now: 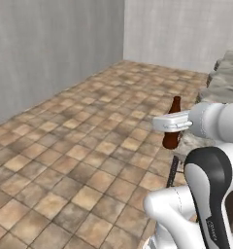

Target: Open the fridge, grab two sodas, and place both sodas inside the bowl with ice on the dining counter.

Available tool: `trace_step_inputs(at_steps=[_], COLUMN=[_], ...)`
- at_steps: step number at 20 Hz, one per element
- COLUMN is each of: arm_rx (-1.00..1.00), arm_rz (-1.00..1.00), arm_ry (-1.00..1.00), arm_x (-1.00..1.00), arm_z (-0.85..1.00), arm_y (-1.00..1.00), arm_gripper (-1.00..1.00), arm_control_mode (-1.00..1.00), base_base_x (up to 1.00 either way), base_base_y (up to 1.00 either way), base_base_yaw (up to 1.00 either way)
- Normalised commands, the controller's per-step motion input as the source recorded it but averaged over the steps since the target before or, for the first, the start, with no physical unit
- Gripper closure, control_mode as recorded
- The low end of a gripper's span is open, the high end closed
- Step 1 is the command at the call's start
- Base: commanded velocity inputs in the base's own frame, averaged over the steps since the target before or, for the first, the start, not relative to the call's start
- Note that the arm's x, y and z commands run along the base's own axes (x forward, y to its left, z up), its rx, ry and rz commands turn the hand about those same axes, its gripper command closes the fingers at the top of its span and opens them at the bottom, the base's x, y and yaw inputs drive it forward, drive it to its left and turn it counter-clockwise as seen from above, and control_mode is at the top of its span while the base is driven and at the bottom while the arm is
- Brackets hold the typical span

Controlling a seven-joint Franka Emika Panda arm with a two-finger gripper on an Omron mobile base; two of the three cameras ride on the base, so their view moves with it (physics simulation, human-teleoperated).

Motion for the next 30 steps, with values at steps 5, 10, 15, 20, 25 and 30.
trace_step_inputs(at_steps=[5, 10, 15, 20, 25, 30], arm_rx=[0.0, 0.0, 0.0, 0.0, 0.0, 0.0], arm_rz=[0.0, 0.0, 0.0, 0.0, 0.0, 0.0], arm_ry=[0.0, 0.0, 0.0, 0.0, 0.0, 0.0], arm_x=[0.0, 0.0, 0.0, 0.0, 0.0, 0.0], arm_z=[0.0, 0.0, 0.0, 0.0, 0.0, 0.0], arm_y=[0.0, 0.0, 0.0, 0.0, 0.0, 0.0], arm_gripper=[1.0, 1.0, 1.0, 1.0, 1.0, 1.0], arm_control_mode=[1.0, 1.0, 1.0, 1.0, 1.0, 1.0], base_base_x=[0.68, 0.62, 0.62, 0.6, 0.58, 0.59], base_base_y=[0.55, 0.49, 0.49, 0.45, 0.45, 0.47], base_base_yaw=[-0.54, -0.57, -0.58, -0.6, -0.6, -0.58])
